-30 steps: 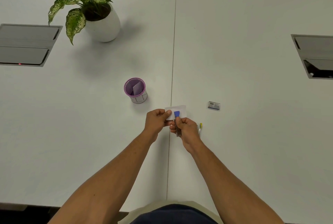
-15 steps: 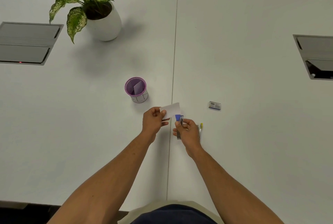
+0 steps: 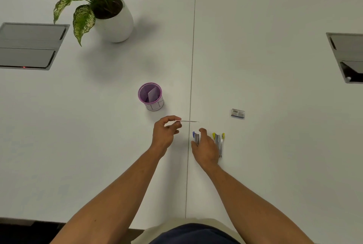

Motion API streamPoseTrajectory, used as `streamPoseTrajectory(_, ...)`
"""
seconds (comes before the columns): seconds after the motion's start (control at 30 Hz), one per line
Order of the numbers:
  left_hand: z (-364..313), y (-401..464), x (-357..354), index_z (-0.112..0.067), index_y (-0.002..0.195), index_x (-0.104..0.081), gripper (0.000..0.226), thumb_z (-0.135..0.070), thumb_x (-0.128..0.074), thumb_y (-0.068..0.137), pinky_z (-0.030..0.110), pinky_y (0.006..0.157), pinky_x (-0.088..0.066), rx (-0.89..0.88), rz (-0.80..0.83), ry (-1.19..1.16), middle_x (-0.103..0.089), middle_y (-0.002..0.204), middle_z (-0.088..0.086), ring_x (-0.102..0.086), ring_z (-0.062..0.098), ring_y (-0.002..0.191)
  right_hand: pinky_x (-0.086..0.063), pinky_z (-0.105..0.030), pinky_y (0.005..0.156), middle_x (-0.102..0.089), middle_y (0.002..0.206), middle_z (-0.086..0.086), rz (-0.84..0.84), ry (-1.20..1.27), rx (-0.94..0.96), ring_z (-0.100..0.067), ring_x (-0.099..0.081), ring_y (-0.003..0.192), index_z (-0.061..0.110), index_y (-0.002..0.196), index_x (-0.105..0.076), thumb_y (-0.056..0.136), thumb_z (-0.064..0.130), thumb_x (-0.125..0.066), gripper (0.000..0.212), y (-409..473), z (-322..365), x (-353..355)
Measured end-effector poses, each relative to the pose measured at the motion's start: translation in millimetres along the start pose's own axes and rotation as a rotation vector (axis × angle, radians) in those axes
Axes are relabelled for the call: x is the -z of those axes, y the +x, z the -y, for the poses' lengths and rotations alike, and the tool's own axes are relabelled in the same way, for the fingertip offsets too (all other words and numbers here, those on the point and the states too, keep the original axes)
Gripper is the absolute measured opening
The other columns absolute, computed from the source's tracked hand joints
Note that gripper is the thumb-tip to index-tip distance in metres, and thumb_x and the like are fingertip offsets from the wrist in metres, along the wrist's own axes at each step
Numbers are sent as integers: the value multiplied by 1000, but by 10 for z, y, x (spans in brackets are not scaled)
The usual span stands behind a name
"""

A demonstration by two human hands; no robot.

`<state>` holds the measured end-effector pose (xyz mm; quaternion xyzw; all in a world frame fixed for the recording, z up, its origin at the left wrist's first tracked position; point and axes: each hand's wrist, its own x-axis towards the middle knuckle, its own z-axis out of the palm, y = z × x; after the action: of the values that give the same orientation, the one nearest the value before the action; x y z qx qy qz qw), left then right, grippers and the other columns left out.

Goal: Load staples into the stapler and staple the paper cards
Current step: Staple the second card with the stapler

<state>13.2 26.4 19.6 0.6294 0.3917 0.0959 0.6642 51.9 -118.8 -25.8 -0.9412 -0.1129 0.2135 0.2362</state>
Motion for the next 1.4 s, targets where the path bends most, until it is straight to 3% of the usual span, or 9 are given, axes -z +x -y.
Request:
streamPoseTrajectory(0.27, 57, 31, 27, -14, 92, -73, 21, 4, -63, 87, 27, 83, -58, -6, 64, 93, -68, 109, 0, -71, 16, 89, -49, -32, 72, -56, 120, -14, 78, -96, -12, -28, -63, 101, 13, 138, -35, 95, 31, -59, 53, 29, 26, -52)
streamPoseTrajectory(0.5, 130, -2, 34, -9, 94, -73, 18, 4, -63, 87, 4, 74, -48, -78, 59, 208, -68, 107, 0, -65, 1, 87, -50, -34, 82, -54, 119, -12, -4, -42, -13, -27, -58, 105, 10, 136, -44, 98, 27, -53, 42, -24, 47, -29)
streamPoseTrajectory(0.63, 135, -19, 38, -10, 94, -73, 18, 4, -64, 87, 6, 77, -50, -93, 65, 210, -68, 109, 1, -66, 5, 90, -49, -34, 65, -64, 91, -11, -62, 459, -175, -25, -61, 80, 8, 107, -59, 102, 25, -45, 22, 8, 94, 34)
streamPoseTrajectory(0.73, 130, -46, 26, -7, 94, -73, 20, 7, -61, 87, 16, 85, -54, -112, 104, 217, -67, 112, 3, -67, 13, 95, -50, -35, 56, -63, 76, -10, 166, 1040, -395, -23, -59, 63, 6, 94, -60, 103, 33, -44, 33, 30, 134, 217)
streamPoseTrajectory(0.83, 135, -63, 10, -3, 94, -73, 17, 7, -62, 87, 27, 92, -54, -136, 153, 236, -67, 113, 5, -66, 18, 99, -55, -34, 59, -67, 76, -12, 287, 1247, -393, -24, -63, 65, 2, 101, -64, 101, 46, -40, 51, 44, 95, 409)
streamPoseTrajectory(1.0, 83, -101, -75, -6, 87, -74, 18, 10, -63, 85, 25, 89, -55, -179, 238, 243, -67, 112, 6, -68, 18, 95, -60, -34, 70, -65, 98, -18, 260, 1176, -275, -27, -64, 84, 5, 101, -65, 94, 10, -61, 9, 89, -39, 586)
streamPoseTrajectory(1.07, 52, -120, -102, -7, 88, -73, 25, 12, -57, 86, 26, 88, -55, -163, 258, 237, -68, 107, 5, -68, 20, 97, -60, -35, 70, -64, 92, -13, 229, 1097, -229, -27, -63, 90, 10, 97, -66, 89, 1, -66, 12, 94, -65, 586)
streamPoseTrajectory(1.23, -16, -197, -152, -10, 95, -69, 29, 2, -43, 92, 25, 72, -57, 6, 221, -45, -68, 94, 4, -66, 17, 88, -58, -35, 66, -56, 69, -2, 111, 946, -171, -21, -61, 78, 15, 90, -67, 85, 3, -70, 14, 93, -107, 585)
streamPoseTrajectory(1.4, 13, -221, -197, -10, 102, -67, 12, -11, -64, 91, 32, 68, -60, -12, 215, 67, -65, 94, 23, -66, 27, 87, -57, -35, 68, -53, 67, 3, 77, 803, -70, -15, -54, 67, 22, 89, -69, 84, 11, -72, 13, 56, -144, 595)
